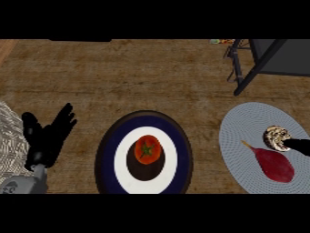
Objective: Pick the cupcake from the placemat and place it in the tiered shelf
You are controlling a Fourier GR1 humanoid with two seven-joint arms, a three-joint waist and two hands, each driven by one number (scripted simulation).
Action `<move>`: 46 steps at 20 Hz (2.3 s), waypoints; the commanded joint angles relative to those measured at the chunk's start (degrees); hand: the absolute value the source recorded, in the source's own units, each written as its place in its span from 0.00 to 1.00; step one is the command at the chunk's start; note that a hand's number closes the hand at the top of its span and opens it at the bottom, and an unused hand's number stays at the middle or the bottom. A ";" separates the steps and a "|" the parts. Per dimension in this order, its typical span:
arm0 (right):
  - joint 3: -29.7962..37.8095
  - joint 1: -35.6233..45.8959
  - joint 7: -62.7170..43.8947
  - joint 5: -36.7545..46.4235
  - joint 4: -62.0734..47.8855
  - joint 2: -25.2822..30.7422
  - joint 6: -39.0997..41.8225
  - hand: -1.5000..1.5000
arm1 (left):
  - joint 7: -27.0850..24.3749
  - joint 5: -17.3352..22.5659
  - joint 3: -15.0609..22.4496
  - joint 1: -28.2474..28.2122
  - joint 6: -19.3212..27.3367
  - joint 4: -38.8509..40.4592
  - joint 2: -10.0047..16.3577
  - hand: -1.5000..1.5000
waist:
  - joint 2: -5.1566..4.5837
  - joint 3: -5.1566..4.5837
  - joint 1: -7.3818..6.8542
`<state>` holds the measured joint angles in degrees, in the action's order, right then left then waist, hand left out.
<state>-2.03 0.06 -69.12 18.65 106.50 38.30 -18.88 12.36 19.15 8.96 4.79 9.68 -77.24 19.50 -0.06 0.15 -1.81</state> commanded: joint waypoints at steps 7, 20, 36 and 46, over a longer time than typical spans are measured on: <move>-4.41 7.07 -15.70 8.93 -8.06 -5.78 2.96 0.00 | 3.05 0.20 -0.94 -1.04 -1.06 -0.81 0.96 0.50 | -0.03 -0.25 0.77; -0.50 10.75 -7.40 14.98 -21.84 -14.19 4.22 0.00 | -0.15 -0.36 -2.70 -1.24 -2.51 3.54 -1.28 0.50 | -0.15 -0.19 1.57; 5.76 10.94 1.27 24.56 -28.61 -21.10 2.71 0.00 | 2.96 -1.83 -5.29 -2.33 -3.47 0.10 -1.16 0.50 | 0.06 -0.15 1.67; 3.53 12.36 13.36 20.53 -36.38 -21.74 14.18 1.00 | 5.68 -3.57 -4.76 -2.22 -2.50 -2.19 -3.22 0.50 | 0.10 -0.12 1.52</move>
<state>3.39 13.71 -58.01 40.49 72.15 16.11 -10.05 14.70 16.13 3.05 3.57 5.68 -77.68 17.53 0.54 -0.12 -0.30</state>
